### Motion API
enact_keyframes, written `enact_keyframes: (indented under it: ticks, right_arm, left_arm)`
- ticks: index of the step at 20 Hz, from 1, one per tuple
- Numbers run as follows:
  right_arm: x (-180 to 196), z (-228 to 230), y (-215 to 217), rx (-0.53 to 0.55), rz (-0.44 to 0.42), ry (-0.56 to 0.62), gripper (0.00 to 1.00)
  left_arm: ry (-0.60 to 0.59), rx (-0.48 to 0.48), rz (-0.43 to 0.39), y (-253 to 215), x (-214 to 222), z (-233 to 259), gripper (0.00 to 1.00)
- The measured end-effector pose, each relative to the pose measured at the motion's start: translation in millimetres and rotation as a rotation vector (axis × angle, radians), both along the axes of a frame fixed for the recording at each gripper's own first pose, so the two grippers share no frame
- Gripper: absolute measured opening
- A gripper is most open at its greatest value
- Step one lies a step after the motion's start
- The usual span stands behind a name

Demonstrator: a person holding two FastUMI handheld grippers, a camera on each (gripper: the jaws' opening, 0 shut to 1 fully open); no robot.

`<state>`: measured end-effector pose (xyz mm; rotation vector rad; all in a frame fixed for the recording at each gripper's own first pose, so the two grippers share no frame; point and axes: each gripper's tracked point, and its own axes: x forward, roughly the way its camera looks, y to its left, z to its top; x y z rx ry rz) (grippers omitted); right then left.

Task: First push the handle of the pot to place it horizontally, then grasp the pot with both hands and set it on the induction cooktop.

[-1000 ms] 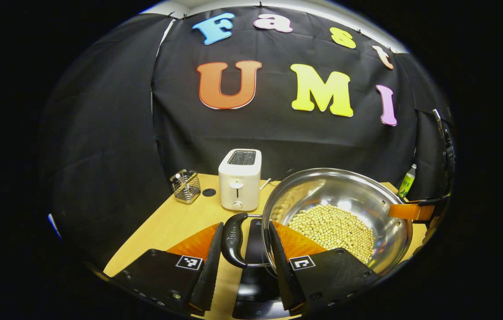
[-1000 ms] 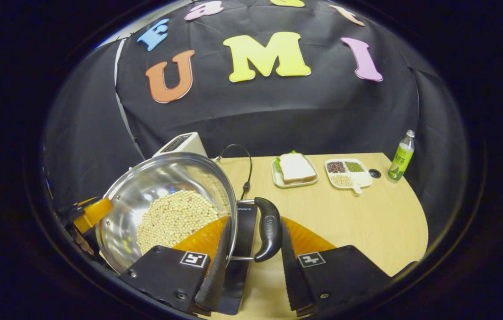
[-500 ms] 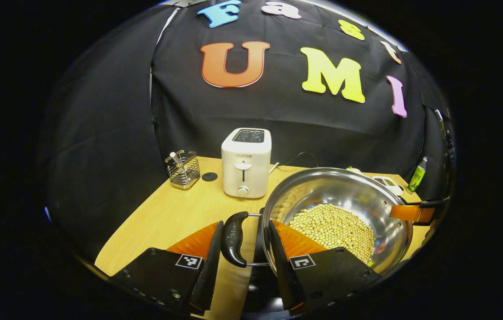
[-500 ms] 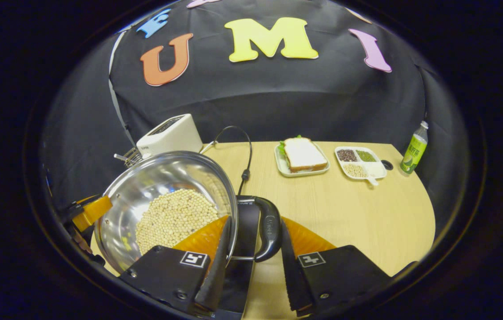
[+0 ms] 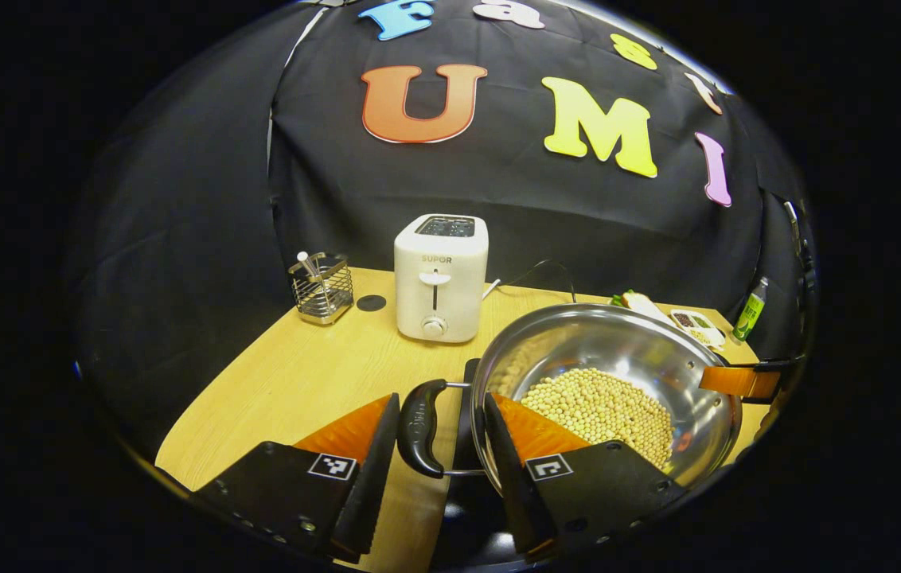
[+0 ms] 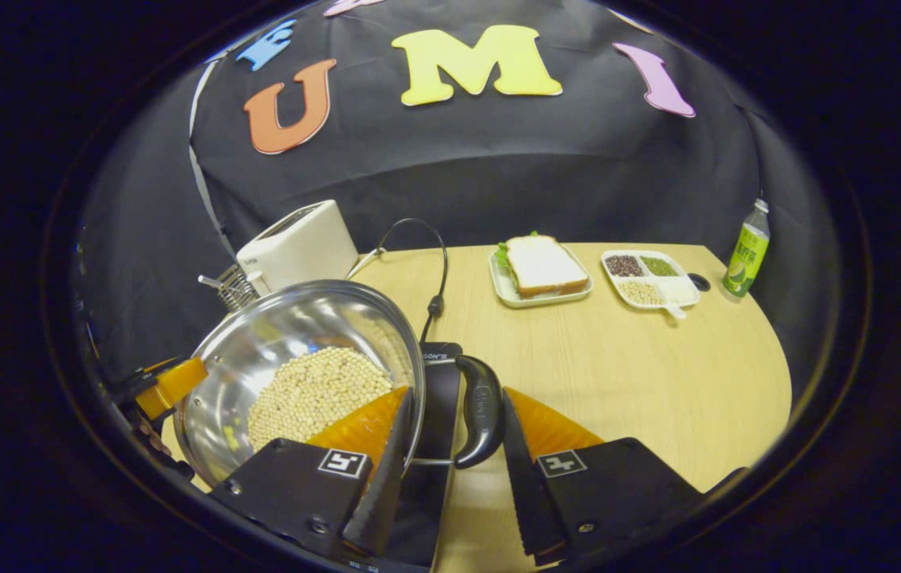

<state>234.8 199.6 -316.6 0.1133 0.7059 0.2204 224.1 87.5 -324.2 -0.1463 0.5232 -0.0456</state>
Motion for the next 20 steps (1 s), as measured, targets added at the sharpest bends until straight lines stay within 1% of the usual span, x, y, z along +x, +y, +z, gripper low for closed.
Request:
enact_keyframes:
  ticks: [1,2,3,4,6,7,8,11,12,14,15,16,17,20]
  right_arm:
    - [1.3,0.6,-0.3,0.012,0.003,-0.016,0.67]
    - [1.4,1.5,-0.6,0.026,0.001,-0.033,0.7]
    - [0.3,1.5,-3.2,0.03,-0.007,-0.042,0.69]
    - [-2.1,1.5,-6.6,0.025,-0.013,-0.052,0.76]
    - [-8.1,3.7,-6.7,0.018,0.002,-0.068,0.87]
    - [-12.1,5.9,-7.2,0.02,0.003,-0.075,0.89]
    - [-15.0,8.0,-7.4,0.02,0.005,-0.081,0.87]
    - [-23.2,17.9,-16.0,-0.002,-0.007,-0.112,0.93]
    - [-27.7,21.1,-18.7,-0.006,-0.01,-0.117,0.91]
    - [-36.9,32.7,-25.8,-0.012,-0.017,-0.139,0.96]
    - [-41.9,38.7,-30.8,-0.015,-0.023,-0.151,0.95]
    - [-47.8,43.9,-35.7,-0.02,-0.029,-0.164,0.96]
    - [-54.9,51.0,-42.2,-0.024,-0.039,-0.183,0.94]
    - [-80.4,68.1,-61.8,-0.034,-0.062,-0.229,0.93]
  left_arm:
    - [-0.013,0.018,0.008,4.0,0.1,2.9,0.65]
    - [-0.011,0.037,0.016,8.2,0.8,1.1,0.73]
    - [-0.012,0.056,0.024,12.2,-2.1,2.1,0.79]
    - [-0.014,0.066,0.027,13.0,-5.2,3.7,0.91]
    - [-0.022,0.075,0.037,14.9,-8.9,8.0,0.98]
    - [-0.025,0.077,0.043,16.0,-10.9,12.3,0.98]
    - [-0.029,0.086,0.05,19.1,-13.7,15.0,0.98]
    - [-0.052,0.109,0.076,26.2,-26.5,34.1,0.96]
    - [-0.075,0.104,0.086,26.8,-30.8,43.7,0.97]
    - [-0.102,0.077,0.082,22.5,-43.1,59.2,0.97]
    - [-0.116,0.068,0.077,18.4,-49.5,66.7,0.97]
    - [-0.13,0.068,0.072,15.3,-56.4,73.8,0.97]
    - [-0.144,0.071,0.069,12.3,-64.0,81.1,0.97]
    - [-0.2,0.075,0.047,-2.3,-86.4,107.3,0.97]
